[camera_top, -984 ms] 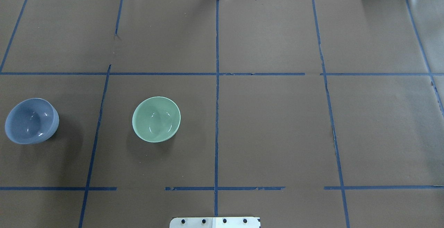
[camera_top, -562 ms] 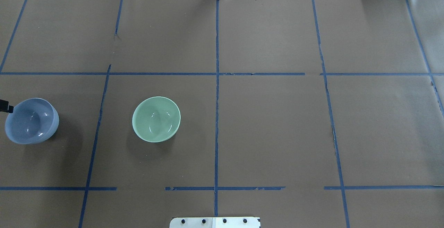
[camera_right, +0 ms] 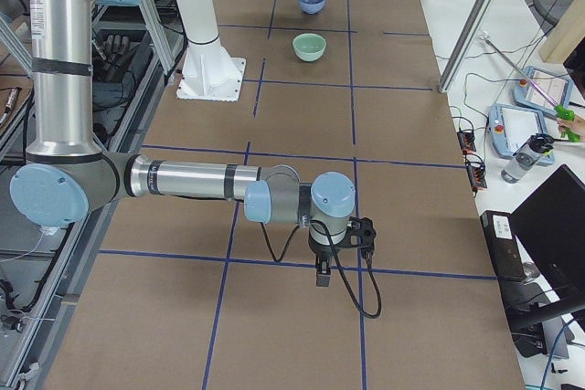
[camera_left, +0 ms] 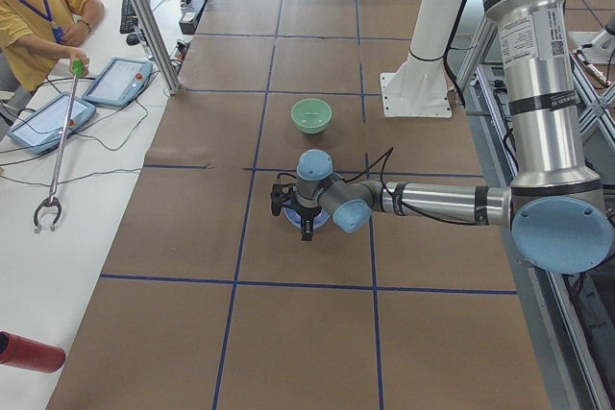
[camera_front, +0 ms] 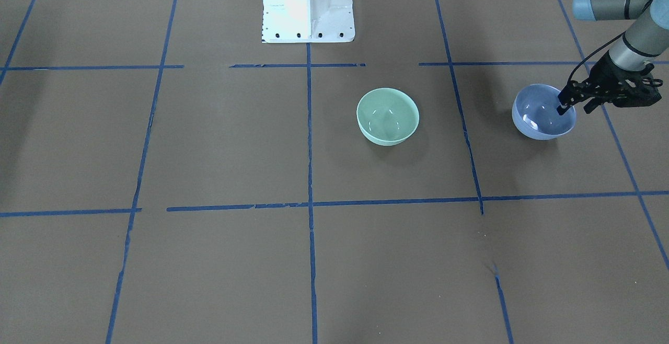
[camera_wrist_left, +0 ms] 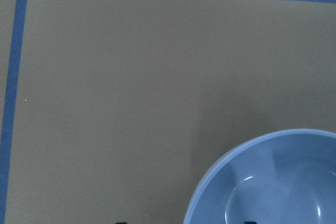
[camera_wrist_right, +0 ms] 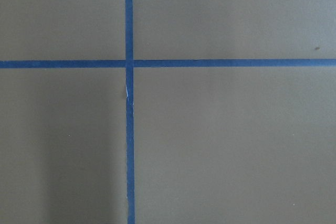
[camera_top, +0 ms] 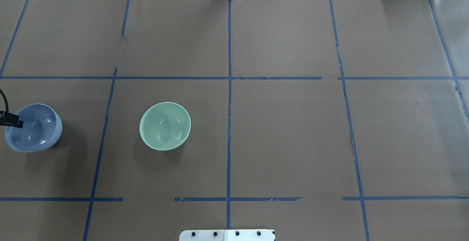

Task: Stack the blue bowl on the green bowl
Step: 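Lower the left gripper to the blue bowl's rim and grasp it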

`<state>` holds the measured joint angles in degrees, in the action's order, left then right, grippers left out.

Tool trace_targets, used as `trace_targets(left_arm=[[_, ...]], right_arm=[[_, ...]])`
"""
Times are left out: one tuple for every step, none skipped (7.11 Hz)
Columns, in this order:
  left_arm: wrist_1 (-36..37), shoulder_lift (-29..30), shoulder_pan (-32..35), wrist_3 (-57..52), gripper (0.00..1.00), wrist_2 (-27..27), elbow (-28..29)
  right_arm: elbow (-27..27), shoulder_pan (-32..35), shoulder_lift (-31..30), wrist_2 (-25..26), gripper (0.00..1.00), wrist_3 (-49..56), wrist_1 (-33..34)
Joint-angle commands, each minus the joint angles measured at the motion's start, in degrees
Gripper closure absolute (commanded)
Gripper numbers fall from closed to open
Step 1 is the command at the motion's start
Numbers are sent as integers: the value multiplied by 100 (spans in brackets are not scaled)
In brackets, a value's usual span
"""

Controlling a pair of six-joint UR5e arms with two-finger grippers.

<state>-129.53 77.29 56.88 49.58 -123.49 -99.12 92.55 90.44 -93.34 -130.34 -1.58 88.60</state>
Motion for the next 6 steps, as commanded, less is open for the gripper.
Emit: trace_targets(left_arm=[[24,-12,7,17,100,-8,-19],[7,-12,25,25,100,-26,-71],[7,-12,68,43,100,-17,-185],[85,-29,112,60,100,-17,-491],[390,-73,269,61,100,-17,-920],[1220,22,401,69,100,-17,-1577]], right_arm=[[0,0,0,0,0,0,-1],[0,0,0,0,0,0,-1],[0,0,0,0,0,0,-1],[0,0,0,0,0,0,-1],[0,0,0,0,0,0,-1],[0,0,0,0,0,0,-1]])
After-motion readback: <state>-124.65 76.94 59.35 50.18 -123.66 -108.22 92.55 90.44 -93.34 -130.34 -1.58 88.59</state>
